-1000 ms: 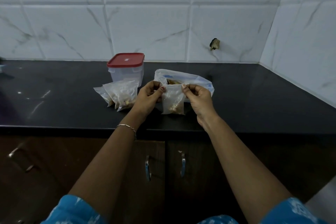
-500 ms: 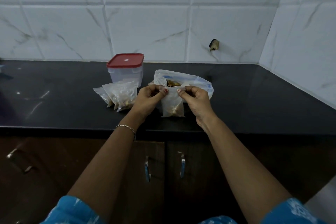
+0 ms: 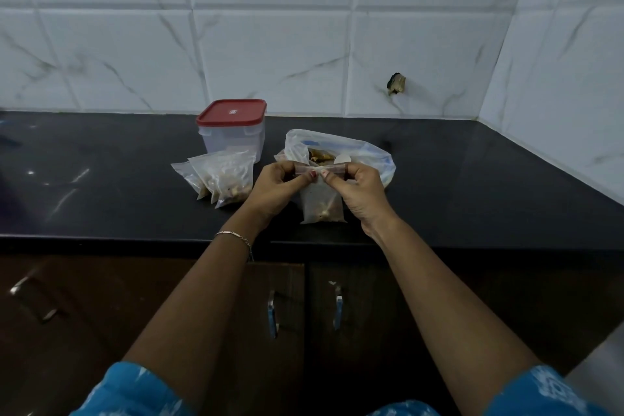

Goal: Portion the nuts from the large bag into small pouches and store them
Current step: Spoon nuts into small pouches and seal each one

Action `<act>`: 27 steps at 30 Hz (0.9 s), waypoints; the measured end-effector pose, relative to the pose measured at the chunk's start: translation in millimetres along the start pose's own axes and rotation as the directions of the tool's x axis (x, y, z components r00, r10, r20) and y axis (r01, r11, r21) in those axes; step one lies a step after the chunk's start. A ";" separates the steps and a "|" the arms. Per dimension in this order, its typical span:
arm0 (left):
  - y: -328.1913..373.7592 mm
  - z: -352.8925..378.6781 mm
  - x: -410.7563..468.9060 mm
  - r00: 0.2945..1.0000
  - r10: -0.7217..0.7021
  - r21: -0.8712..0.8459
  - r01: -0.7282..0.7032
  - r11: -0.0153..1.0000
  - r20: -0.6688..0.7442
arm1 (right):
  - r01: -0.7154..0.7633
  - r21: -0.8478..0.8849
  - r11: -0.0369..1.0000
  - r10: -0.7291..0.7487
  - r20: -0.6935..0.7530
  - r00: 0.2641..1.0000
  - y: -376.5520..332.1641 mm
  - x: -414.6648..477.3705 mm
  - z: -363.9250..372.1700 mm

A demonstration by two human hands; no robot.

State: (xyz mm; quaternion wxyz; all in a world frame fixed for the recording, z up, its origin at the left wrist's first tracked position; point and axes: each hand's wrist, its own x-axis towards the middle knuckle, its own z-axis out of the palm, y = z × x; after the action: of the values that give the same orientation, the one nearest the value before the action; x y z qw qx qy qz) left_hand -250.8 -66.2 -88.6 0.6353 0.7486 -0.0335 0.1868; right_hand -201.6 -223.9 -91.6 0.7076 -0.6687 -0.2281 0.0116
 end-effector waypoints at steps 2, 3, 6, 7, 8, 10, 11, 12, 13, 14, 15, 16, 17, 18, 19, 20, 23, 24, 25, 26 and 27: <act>0.2 -0.4 -0.4 1.000 0.007 0.002 -0.007 1.000 -0.004 | -0.005 -0.007 1.000 0.005 -0.006 1.000 0.8 0.8 0.5; 0.0 0.2 -0.3 1.000 0.013 0.003 -0.013 1.000 -0.002 | -0.010 -0.013 1.000 0.010 -0.004 1.000 1.4 1.4 0.5; 0.5 1.8 -0.6 1.000 0.015 0.011 -0.015 1.000 0.008 | -0.023 -0.027 0.999 0.023 0.015 1.000 3.8 3.6 0.1; -0.2 2.0 -0.1 1.000 0.016 0.014 -0.016 1.000 0.012 | -0.022 -0.033 0.999 0.023 0.016 1.000 4.7 4.2 0.2; -1.2 1.7 0.9 1.000 0.015 0.014 -0.015 1.000 0.018 | -0.022 -0.041 0.999 0.022 0.013 1.000 5.5 4.7 0.1; -2.1 1.3 1.7 1.000 0.009 0.009 -0.009 1.000 0.028 | -0.017 -0.047 0.999 0.018 0.005 1.000 5.4 4.3 0.0; -3.0 1.0 2.2 0.999 0.008 0.005 -0.009 1.000 0.033 | -0.010 -0.041 0.999 0.010 0.003 1.000 4.8 3.7 0.3; -4.1 0.7 2.9 0.999 0.010 0.000 -0.010 1.000 0.038 | -0.002 -0.034 0.999 0.002 0.000 1.000 4.4 3.2 0.6; -4.7 0.5 3.2 0.999 0.012 -0.001 -0.012 1.000 0.040 | 0.002 -0.031 1.000 -0.003 -0.005 1.000 4.1 2.8 1.1; -5.2 0.2 3.3 0.999 0.016 -0.003 -0.016 1.000 0.040 | 0.002 -0.036 0.999 -0.003 -0.013 1.000 4.5 3.0 1.9; -5.5 0.3 3.2 0.999 0.020 -0.001 -0.020 1.000 0.038 | 0.000 -0.047 0.999 -0.001 -0.022 1.000 4.8 3.0 2.7; -6.0 0.2 3.5 0.999 0.023 0.003 -0.023 1.000 0.035 | -0.005 -0.059 0.998 0.003 -0.032 0.999 5.2 3.5 3.4; -6.1 0.3 3.6 0.999 0.025 0.012 -0.025 1.000 0.031 | -0.011 -0.066 0.998 0.008 -0.042 0.999 5.3 3.6 3.9; -6.4 0.2 3.8 0.999 0.030 0.021 -0.030 0.999 0.027 | -0.021 -0.067 0.998 0.017 -0.056 0.998 5.6 3.8 3.9; -6.5 0.1 3.7 0.999 0.036 0.025 -0.036 0.999 0.022 | -0.028 -0.062 0.998 0.024 -0.072 0.997 5.5 3.7 3.4; -6.6 0.1 3.7 0.999 0.039 0.021 -0.039 0.999 0.014 | -0.033 -0.049 0.998 0.028 -0.096 0.995 4.9 3.2 2.2; -6.8 0.2 4.2 1.000 0.023 -0.004 -0.023 1.000 -0.014 | -0.039 0.026 0.999 0.043 -0.179 0.983 2.6 1.8 -1.1; -7.5 0.2 4.7 1.000 0.012 -0.009 -0.012 1.000 -0.022 | -0.041 0.046 0.998 0.049 -0.189 0.981 2.0 1.5 -1.7; -7.7 0.7 4.9 1.000 0.000 -0.009 0.000 1.000 -0.029 | -0.045 0.060 0.997 0.056 -0.187 0.981 1.2 0.9 -2.0; -8.4 0.6 5.7 0.999 -0.012 -0.009 0.011 1.000 -0.038 | -0.049 0.072 0.996 0.062 -0.180 0.982 0.7 0.7 -2.1; -8.8 0.8 6.4 0.999 -0.019 -0.013 0.018 1.000 -0.048 | -0.050 0.082 0.995 0.064 -0.175 0.982 0.5 0.6 -2.1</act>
State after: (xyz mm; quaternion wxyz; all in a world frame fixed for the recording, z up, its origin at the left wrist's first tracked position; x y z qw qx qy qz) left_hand -242.1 -64.1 -94.9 0.6422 0.7403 -0.0124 0.1986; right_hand -200.2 -225.6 -91.9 0.7498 -0.6455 -0.1442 -0.0191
